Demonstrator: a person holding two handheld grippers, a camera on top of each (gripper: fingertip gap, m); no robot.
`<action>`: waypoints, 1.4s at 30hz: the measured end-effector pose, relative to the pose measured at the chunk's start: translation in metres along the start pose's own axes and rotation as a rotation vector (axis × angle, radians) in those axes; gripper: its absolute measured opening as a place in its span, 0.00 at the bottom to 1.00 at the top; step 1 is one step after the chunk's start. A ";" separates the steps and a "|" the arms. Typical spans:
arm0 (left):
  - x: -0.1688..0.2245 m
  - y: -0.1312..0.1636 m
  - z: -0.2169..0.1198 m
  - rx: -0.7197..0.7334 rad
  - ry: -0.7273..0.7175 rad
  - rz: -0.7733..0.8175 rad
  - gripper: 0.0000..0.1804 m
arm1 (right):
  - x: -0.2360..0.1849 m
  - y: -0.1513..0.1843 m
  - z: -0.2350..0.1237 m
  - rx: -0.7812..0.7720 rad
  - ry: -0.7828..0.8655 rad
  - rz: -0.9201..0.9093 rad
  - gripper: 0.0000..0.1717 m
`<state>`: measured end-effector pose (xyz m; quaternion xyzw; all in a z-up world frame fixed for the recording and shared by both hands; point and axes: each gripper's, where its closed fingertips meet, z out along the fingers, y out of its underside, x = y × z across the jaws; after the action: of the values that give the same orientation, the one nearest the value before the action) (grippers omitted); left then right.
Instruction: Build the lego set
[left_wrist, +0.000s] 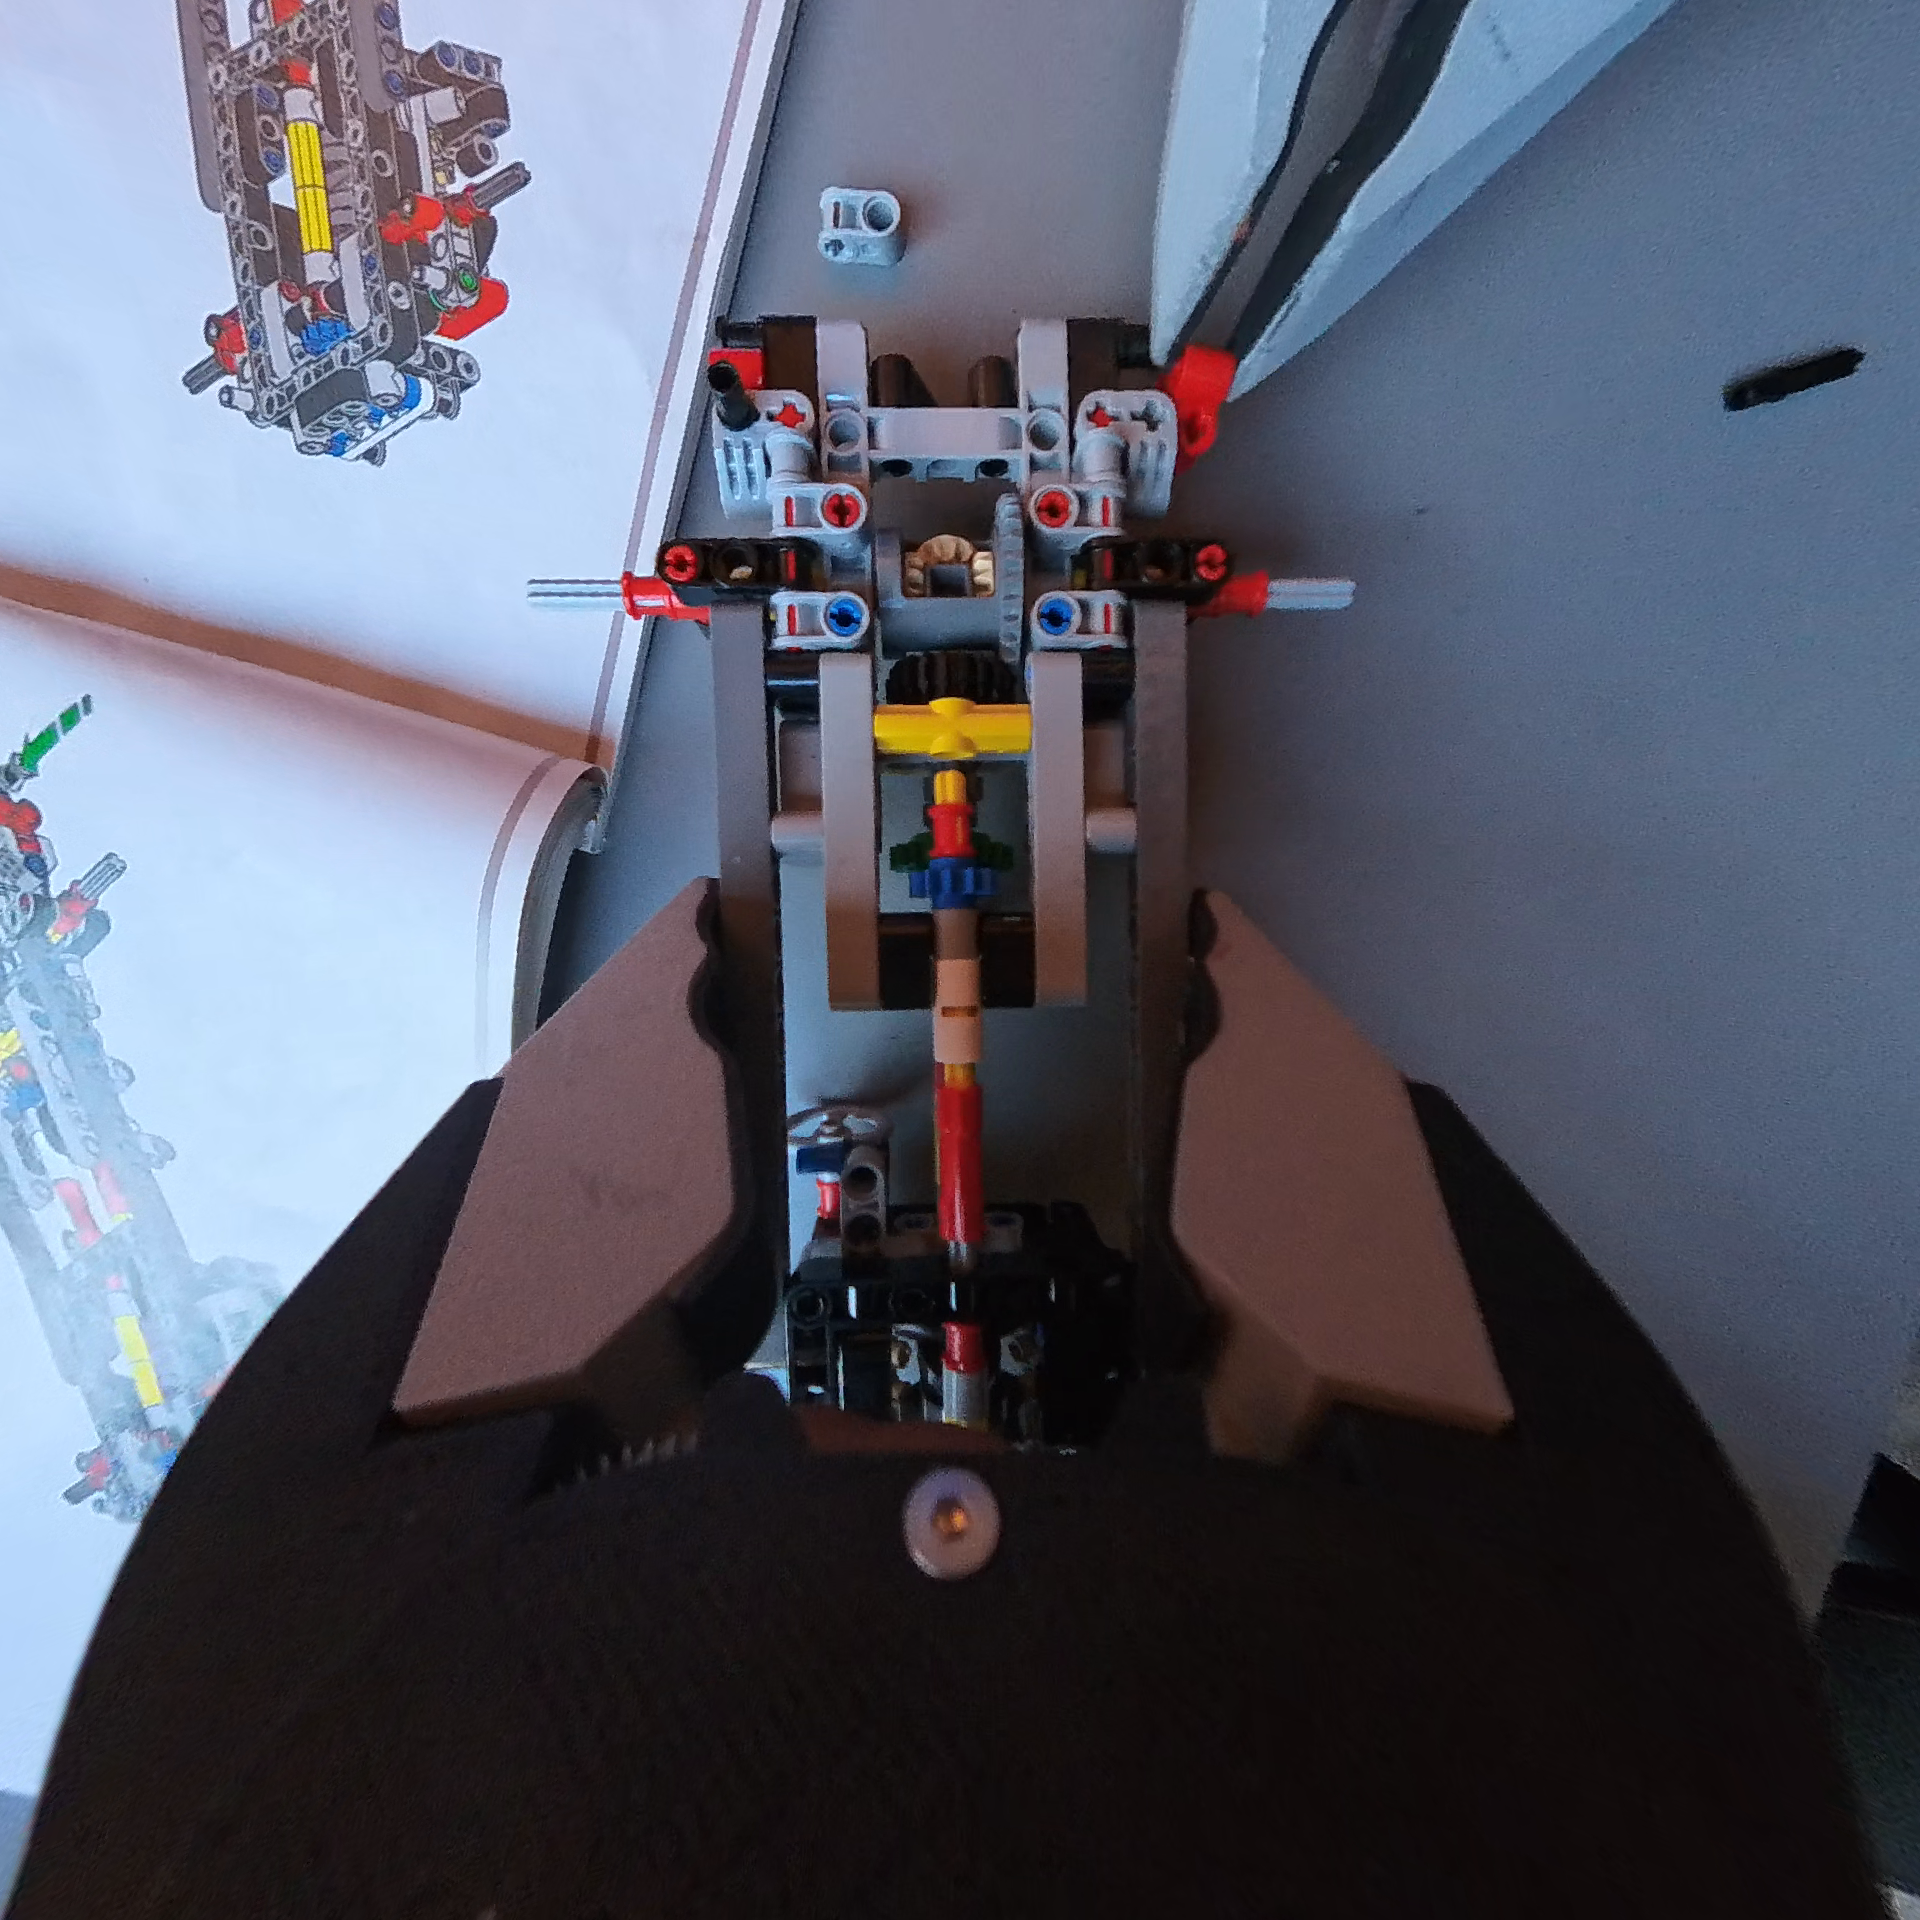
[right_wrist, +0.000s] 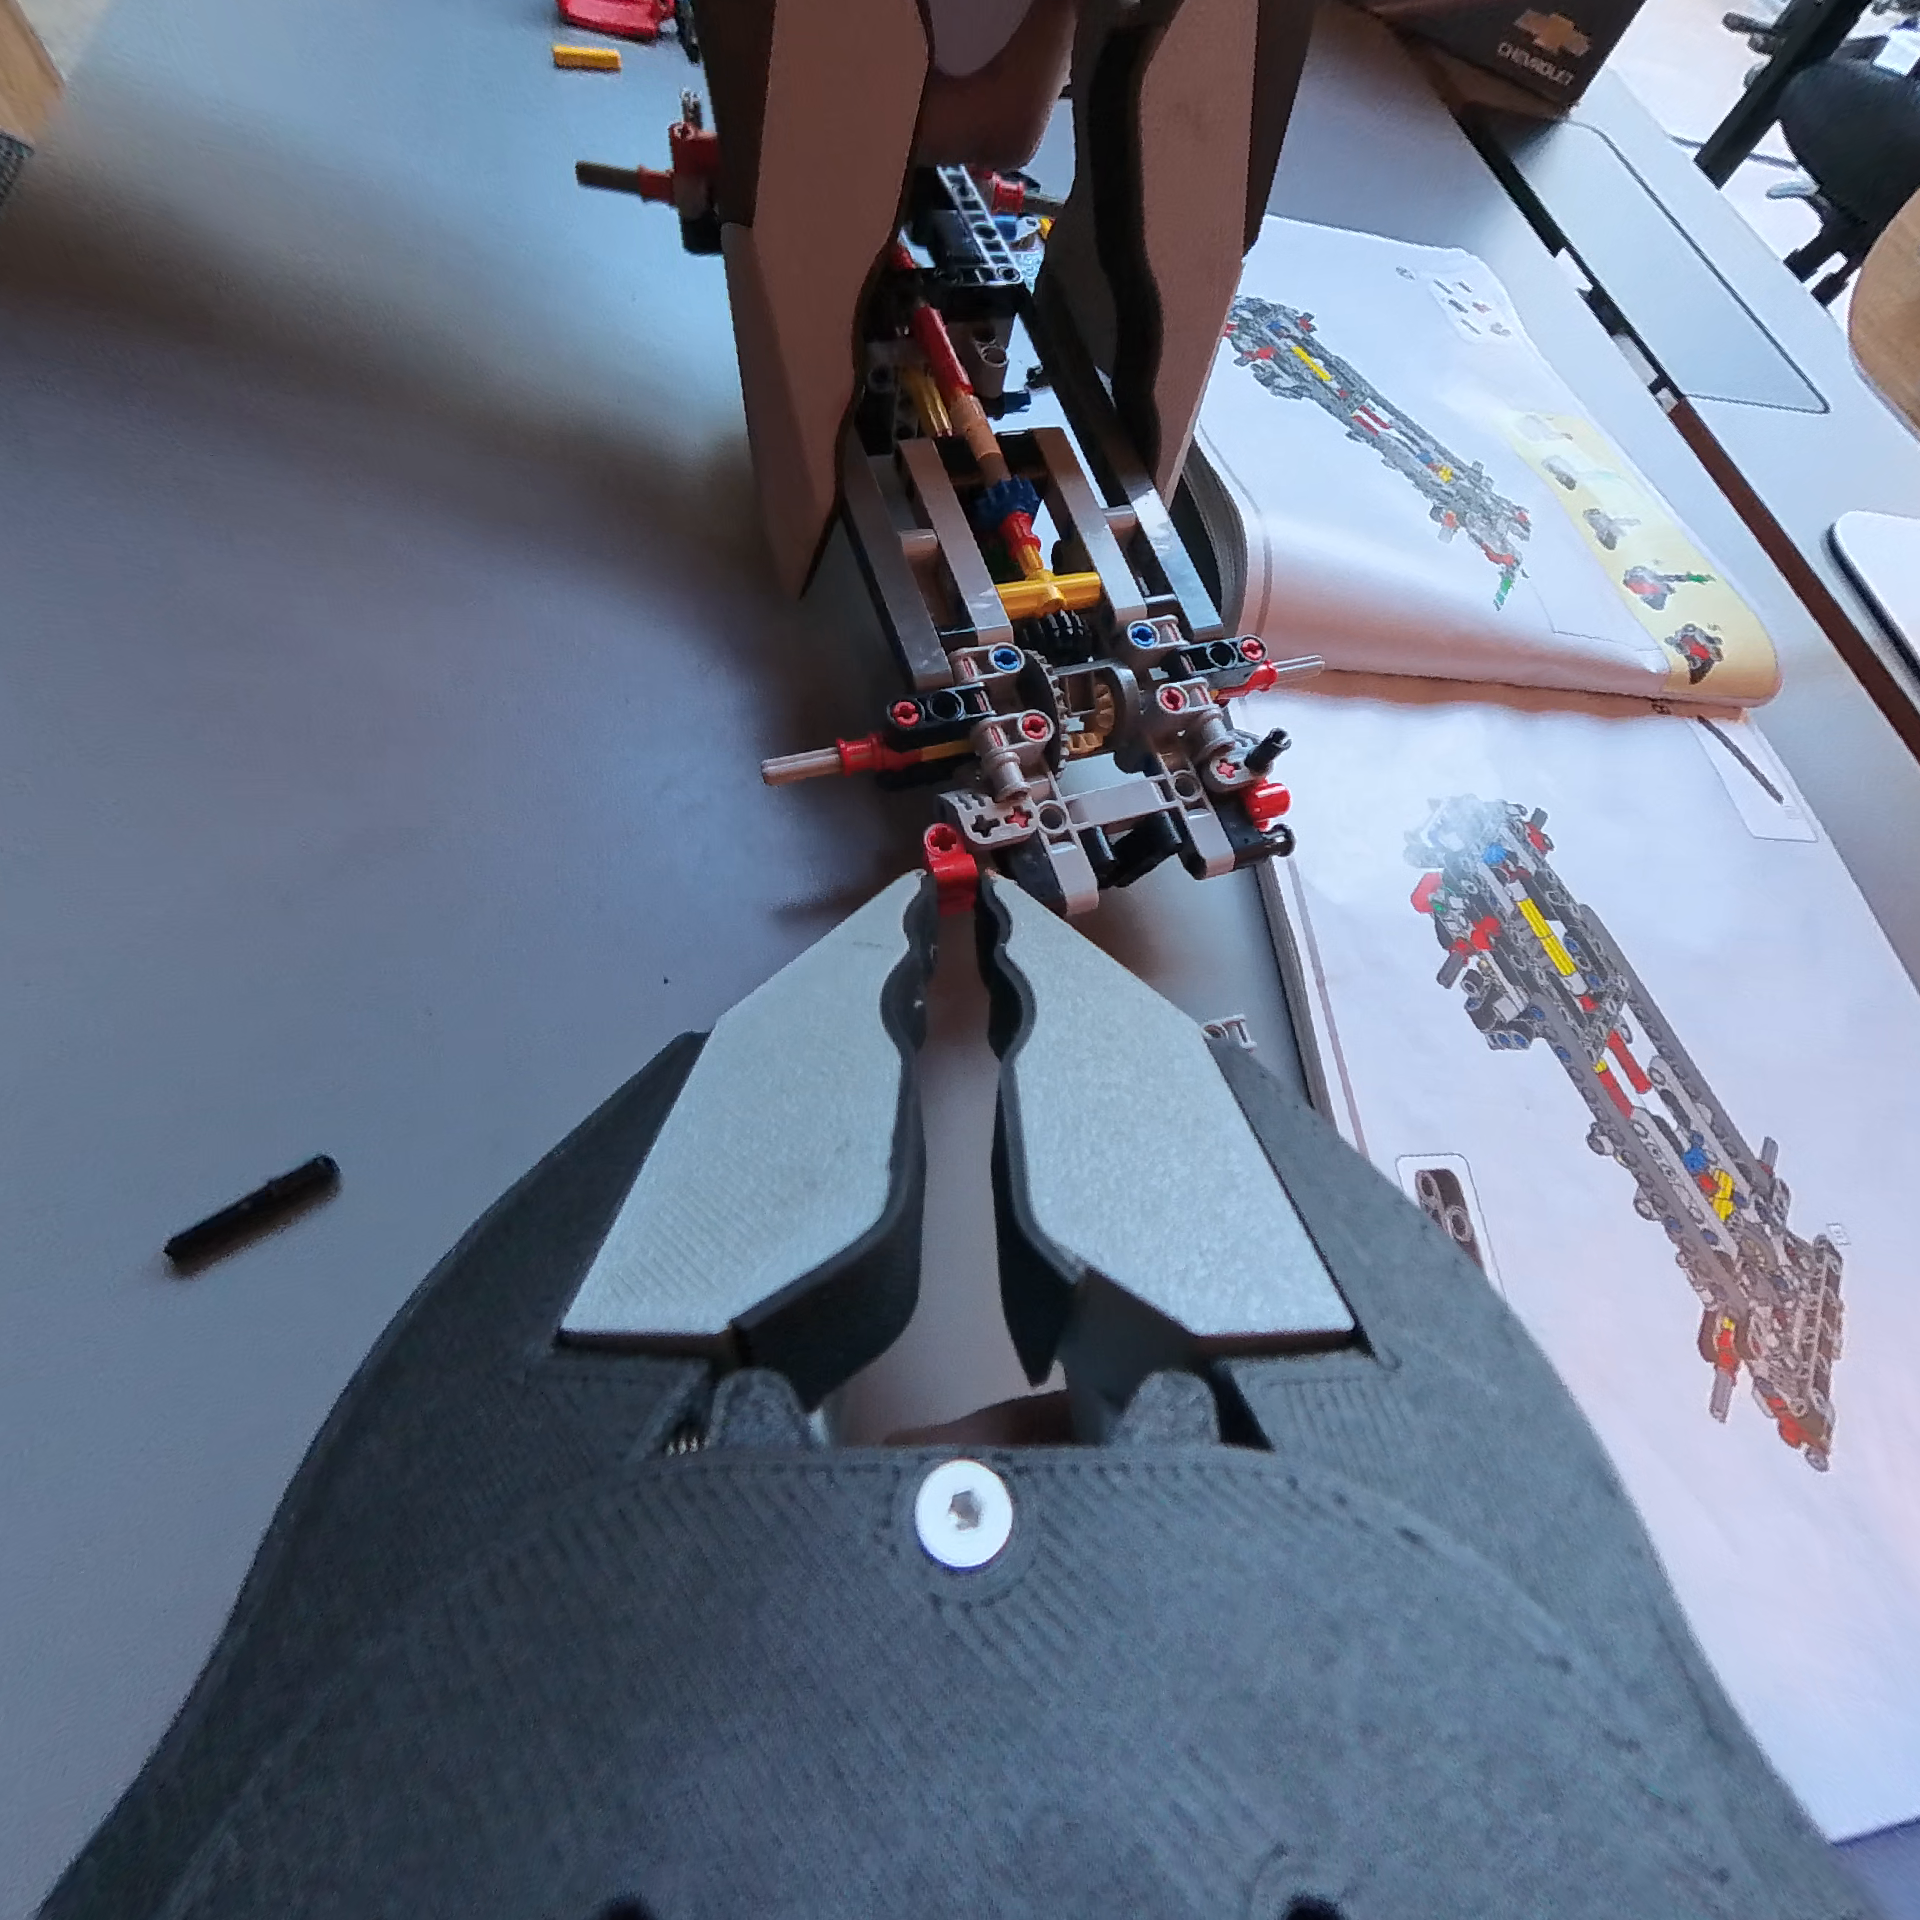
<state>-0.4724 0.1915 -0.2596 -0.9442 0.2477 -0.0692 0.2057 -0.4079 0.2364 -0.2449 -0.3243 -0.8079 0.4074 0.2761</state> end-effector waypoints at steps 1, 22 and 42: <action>0.000 0.000 0.000 0.003 0.005 -0.001 0.47 | -0.001 -0.001 0.001 -0.001 0.001 0.003 0.02; 0.000 0.001 -0.003 -0.017 0.063 -0.062 0.47 | 0.006 -0.005 0.002 -0.005 0.123 0.046 0.02; 0.019 0.002 -0.005 -0.067 0.237 -0.215 0.47 | 0.003 -0.009 -0.006 0.050 -0.121 0.457 0.02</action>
<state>-0.4573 0.1790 -0.2556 -0.9568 0.1699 -0.1937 0.1350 -0.4083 0.2378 -0.2338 -0.4668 -0.7181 0.4980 0.1359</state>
